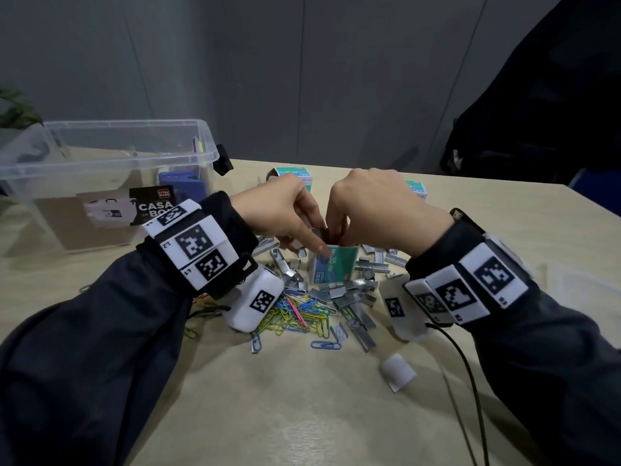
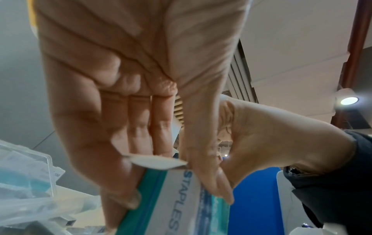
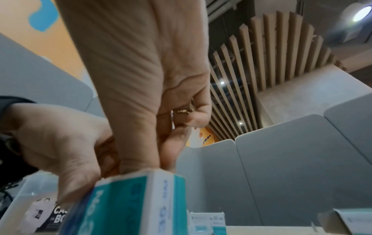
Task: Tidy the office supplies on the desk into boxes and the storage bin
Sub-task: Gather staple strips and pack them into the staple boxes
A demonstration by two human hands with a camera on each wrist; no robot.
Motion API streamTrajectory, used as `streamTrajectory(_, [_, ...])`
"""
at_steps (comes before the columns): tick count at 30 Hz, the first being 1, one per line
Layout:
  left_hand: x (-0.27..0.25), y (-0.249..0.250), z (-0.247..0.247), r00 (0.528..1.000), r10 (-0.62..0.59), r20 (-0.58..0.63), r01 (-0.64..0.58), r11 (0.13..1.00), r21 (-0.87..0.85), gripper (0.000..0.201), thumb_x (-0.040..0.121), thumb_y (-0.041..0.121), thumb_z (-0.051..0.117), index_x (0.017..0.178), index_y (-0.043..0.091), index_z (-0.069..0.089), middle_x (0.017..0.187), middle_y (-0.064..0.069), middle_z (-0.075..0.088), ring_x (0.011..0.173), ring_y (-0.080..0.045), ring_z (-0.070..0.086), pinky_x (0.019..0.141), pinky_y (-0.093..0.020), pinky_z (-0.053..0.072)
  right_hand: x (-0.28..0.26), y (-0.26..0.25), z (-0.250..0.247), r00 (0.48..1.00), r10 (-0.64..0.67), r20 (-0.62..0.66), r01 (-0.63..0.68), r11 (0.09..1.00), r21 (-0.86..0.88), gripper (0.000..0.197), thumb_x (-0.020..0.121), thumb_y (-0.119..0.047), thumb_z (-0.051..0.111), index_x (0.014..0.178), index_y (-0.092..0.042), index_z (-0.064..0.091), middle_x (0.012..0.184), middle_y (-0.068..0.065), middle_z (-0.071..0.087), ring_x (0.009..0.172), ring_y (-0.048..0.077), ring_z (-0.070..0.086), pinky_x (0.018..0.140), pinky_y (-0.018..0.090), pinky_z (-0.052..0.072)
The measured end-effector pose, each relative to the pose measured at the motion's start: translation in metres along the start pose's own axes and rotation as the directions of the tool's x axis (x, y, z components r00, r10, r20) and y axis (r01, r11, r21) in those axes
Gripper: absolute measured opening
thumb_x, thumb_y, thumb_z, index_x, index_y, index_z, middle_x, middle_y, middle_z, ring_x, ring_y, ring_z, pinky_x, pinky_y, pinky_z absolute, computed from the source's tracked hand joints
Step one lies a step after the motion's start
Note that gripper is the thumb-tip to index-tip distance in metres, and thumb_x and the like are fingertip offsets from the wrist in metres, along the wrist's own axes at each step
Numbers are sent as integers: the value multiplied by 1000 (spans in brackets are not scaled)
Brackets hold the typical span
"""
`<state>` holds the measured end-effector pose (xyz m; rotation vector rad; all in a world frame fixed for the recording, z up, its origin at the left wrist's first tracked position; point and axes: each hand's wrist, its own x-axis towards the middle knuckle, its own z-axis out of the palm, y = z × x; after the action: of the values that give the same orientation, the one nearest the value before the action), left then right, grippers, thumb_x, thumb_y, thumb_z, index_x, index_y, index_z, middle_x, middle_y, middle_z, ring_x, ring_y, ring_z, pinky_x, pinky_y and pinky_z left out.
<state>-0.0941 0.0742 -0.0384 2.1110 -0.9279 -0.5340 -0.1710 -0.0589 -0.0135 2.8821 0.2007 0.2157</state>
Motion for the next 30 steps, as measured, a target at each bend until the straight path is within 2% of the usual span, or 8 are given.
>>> streamTrajectory(8, [-5, 5, 1, 1000, -3, -2, 3, 1000, 7, 47, 51, 23, 88, 86, -3, 72, 79, -26, 70, 62, -23, 60, 76, -50, 56, -4, 12, 7, 998, -29, 60, 22, 992, 123, 10, 86, -32, 70, 90, -38, 76, 91, -9, 51, 94, 23, 60, 63, 30, 35])
streamTrajectory(12, [-3, 3, 1, 1000, -6, 8, 6, 1000, 5, 54, 45, 29, 86, 87, -1, 72, 79, -24, 71, 62, -23, 61, 75, -45, 56, -4, 19, 11, 994, -57, 95, 34, 972, 231, 14, 87, -26, 70, 93, -35, 78, 75, -15, 49, 78, 10, 54, 65, 32, 45])
streamTrajectory(14, [-1, 1, 0, 1000, -18, 12, 18, 1000, 12, 55, 46, 29, 86, 90, 0, 71, 75, -18, 71, 63, -22, 63, 72, -42, 57, -4, 28, 11, 999, -46, 25, 35, 940, 340, 10, 86, -25, 71, 90, -29, 79, 73, -14, 57, 70, 6, 56, 69, 33, 52])
streamTrajectory(17, [1, 0, -2, 998, -46, 35, 45, 999, 24, 59, 47, 31, 85, 96, 3, 69, 79, -15, 73, 67, -22, 67, 69, -36, 58, -6, 42, 10, 996, 63, -62, -24, 865, 501, 20, 88, -41, 68, 95, -24, 75, 78, -9, 63, 72, 9, 62, 64, 24, 51])
streamTrajectory(19, [2, -1, -4, 996, -64, 56, 63, 998, 13, 58, 47, 33, 85, 95, 5, 70, 85, -17, 74, 71, -25, 69, 73, -36, 59, -6, 47, 12, 995, 89, 51, -102, 805, 584, 43, 74, -58, 73, 104, -27, 68, 89, -8, 64, 73, 11, 66, 59, 28, 57])
streamTrajectory(21, [2, -2, -5, 992, -96, 83, 98, 995, -20, 56, 47, 32, 85, 94, 4, 70, 87, -16, 74, 76, -26, 71, 72, -34, 59, -7, 45, 17, 977, 18, 214, -138, 815, 563, 55, 61, -57, 83, 107, -33, 65, 96, -12, 63, 70, 15, 70, 59, 33, 60])
streamTrajectory(24, [1, -4, -3, 979, -159, 125, 168, 983, -71, 65, 51, 37, 82, 101, -3, 69, 94, -18, 74, 77, -23, 71, 64, -24, 59, -6, 40, 26, 973, -53, 225, -70, 859, 507, 37, 65, -40, 88, 94, -28, 68, 82, -18, 64, 55, 9, 68, 62, 34, 60])
streamTrajectory(30, [-2, -8, 7, 919, -337, 206, 382, 890, -249, 68, 75, 56, 63, 121, 6, 59, 106, -33, 66, 94, -39, 70, 81, -45, 57, -4, 44, 31, 984, -49, 169, -38, 878, 478, 26, 67, -32, 88, 83, -25, 70, 76, -16, 65, 57, -2, 60, 61, 21, 47])
